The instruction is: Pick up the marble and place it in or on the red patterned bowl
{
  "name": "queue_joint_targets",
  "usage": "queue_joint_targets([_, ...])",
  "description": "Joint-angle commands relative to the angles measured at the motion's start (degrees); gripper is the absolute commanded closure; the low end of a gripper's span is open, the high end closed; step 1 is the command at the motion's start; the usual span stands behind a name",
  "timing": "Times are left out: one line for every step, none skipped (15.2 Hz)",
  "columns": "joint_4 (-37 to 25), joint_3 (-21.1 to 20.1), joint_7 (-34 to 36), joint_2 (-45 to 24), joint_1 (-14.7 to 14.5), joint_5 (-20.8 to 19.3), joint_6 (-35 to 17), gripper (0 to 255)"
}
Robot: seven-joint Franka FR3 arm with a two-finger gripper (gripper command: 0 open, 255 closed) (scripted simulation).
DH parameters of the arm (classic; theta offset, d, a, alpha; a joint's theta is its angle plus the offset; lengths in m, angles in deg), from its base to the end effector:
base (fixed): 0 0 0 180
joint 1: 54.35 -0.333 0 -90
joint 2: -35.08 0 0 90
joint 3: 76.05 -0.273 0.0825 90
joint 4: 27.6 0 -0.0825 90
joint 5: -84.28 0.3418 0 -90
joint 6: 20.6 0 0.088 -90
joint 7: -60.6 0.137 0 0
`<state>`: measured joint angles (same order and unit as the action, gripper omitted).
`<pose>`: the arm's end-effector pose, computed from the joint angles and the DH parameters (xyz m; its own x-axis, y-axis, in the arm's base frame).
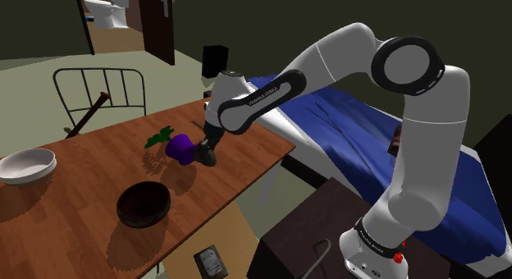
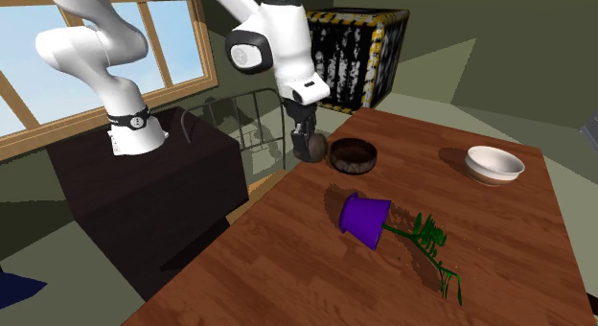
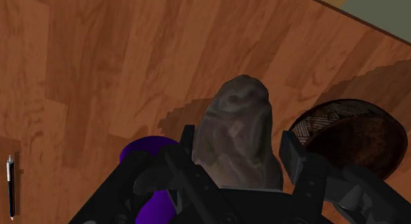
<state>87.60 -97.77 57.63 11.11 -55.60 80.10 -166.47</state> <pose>0.5338 0.2233 0.2349 0.8845 0.4403 0.1541 0.4567 -0.8847 -0.0935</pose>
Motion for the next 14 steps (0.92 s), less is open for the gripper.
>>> queue_joint_targets([-2.67,0.2,3.07,-1.4,-2.58,-1.16,1.09,255])
queue_joint_targets([-4.15,0.37,4.52,-2.33,-3.91,-1.78,1.57,255])
queue_joint_targets([-5.7,0.54,5.93,-3.3,-5.24,-2.37,2.09,255])
queue_joint_targets([-7.32,0.72,7.3,-4.3,-6.56,-2.95,2.66,255])
queue_joint_targets([-9.03,0.91,8.61,-5.34,-7.89,-3.49,3.27,255])
queue_joint_targets([-10.81,1.08,9.9,-6.43,-9.2,-4.04,3.92,255])
queue_joint_targets([-12.68,1.27,11.13,-7.55,-10.52,-4.55,4.62,255])
queue_joint_targets([-14.64,1.46,12.31,-8.72,-11.83,-5.04,5.37,255])
queue_joint_targets([-16.69,1.66,13.44,-9.93,-13.14,-5.5,6.16,255])
queue_joint_targets([-18.84,1.85,14.53,-11.19,-14.45,-5.95,7.01,255])
queue_joint_targets([-21.1,2.03,15.57,-12.51,-15.75,-6.38,7.91,255])
queue_joint_targets([-23.47,2.22,16.55,-13.88,-17.05,-6.78,8.87,255])
queue_joint_targets([-25.97,2.42,17.48,-15.32,-18.36,-7.15,9.88,255])
queue_joint_targets([-28.61,2.62,18.36,-16.82,-19.67,-7.5,10.97,255])
